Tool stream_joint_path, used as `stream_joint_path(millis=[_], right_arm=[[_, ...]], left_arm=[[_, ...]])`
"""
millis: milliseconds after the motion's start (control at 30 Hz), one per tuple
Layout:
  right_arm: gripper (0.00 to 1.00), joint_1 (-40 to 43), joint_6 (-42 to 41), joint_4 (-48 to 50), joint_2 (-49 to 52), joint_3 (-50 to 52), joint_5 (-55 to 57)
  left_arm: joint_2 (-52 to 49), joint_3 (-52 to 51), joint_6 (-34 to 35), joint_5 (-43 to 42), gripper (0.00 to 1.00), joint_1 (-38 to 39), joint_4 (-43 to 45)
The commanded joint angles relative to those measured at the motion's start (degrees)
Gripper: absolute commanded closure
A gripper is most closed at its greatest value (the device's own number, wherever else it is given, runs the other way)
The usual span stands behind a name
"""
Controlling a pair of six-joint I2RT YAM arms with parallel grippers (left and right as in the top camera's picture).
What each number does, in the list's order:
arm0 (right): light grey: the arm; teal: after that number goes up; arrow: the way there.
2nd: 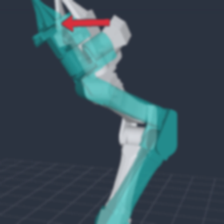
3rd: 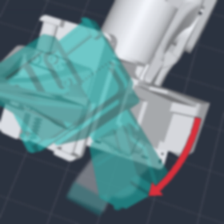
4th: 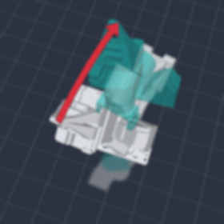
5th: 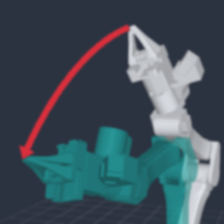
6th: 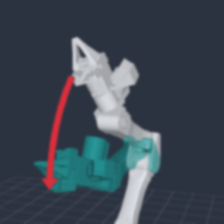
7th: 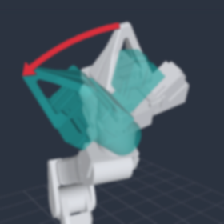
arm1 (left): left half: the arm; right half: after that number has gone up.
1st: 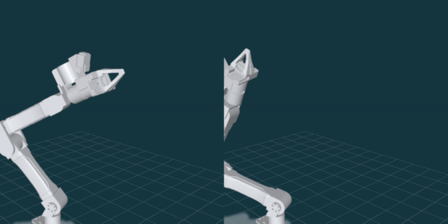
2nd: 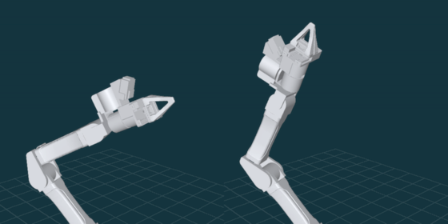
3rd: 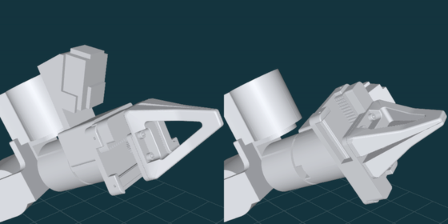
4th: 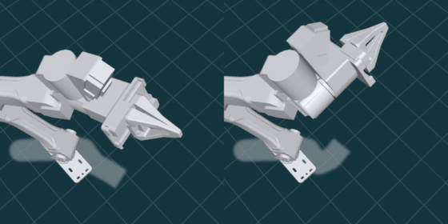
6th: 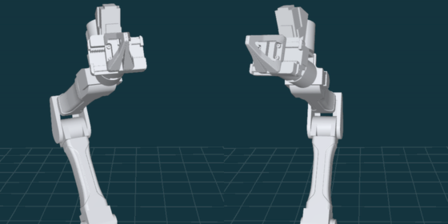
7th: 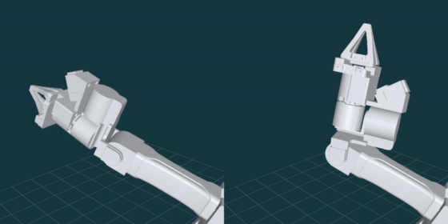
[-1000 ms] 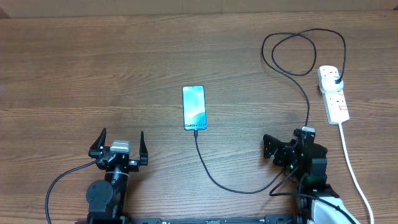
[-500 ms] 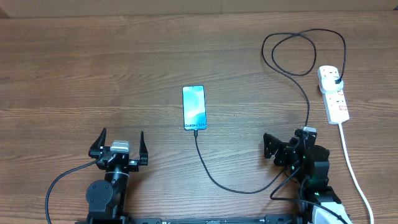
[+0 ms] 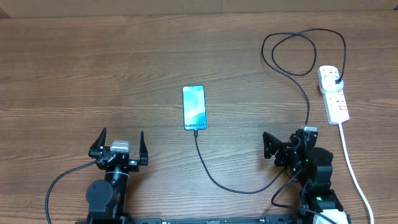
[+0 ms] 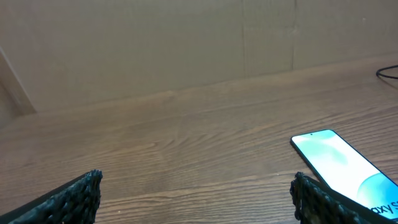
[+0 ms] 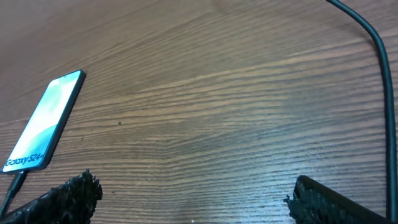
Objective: Plug charger to phone and switch on socket
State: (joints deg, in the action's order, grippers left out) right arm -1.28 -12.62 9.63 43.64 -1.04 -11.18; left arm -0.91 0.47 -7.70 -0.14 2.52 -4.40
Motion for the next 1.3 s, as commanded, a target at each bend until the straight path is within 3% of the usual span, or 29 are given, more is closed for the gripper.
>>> stream_joint_path(millis=[0, 400, 600, 1267], right_arm=[[0.00, -0.3, 0.9, -0.5, -0.8, 0.6, -0.5], [0.00, -0.3, 0.7, -6.8, -0.9, 0.6, -0.5], [0.00, -0.3, 0.7, -13.5, -6.3, 0.6, -0.5], [0.00, -0.3, 0.7, -13.4, -17.8, 0.6, -0.1]], left_arm=[[0.7, -0.2, -0.9, 0.5, 0.00, 0.0, 0.0], [0.7, -0.2, -0.9, 0.5, 0.01, 0.0, 0.0], [0.7, -0.2, -0.9, 0.5, 0.00, 0.0, 0.0], [0.7, -0.2, -0.9, 0.5, 0.00, 0.0, 0.0]])
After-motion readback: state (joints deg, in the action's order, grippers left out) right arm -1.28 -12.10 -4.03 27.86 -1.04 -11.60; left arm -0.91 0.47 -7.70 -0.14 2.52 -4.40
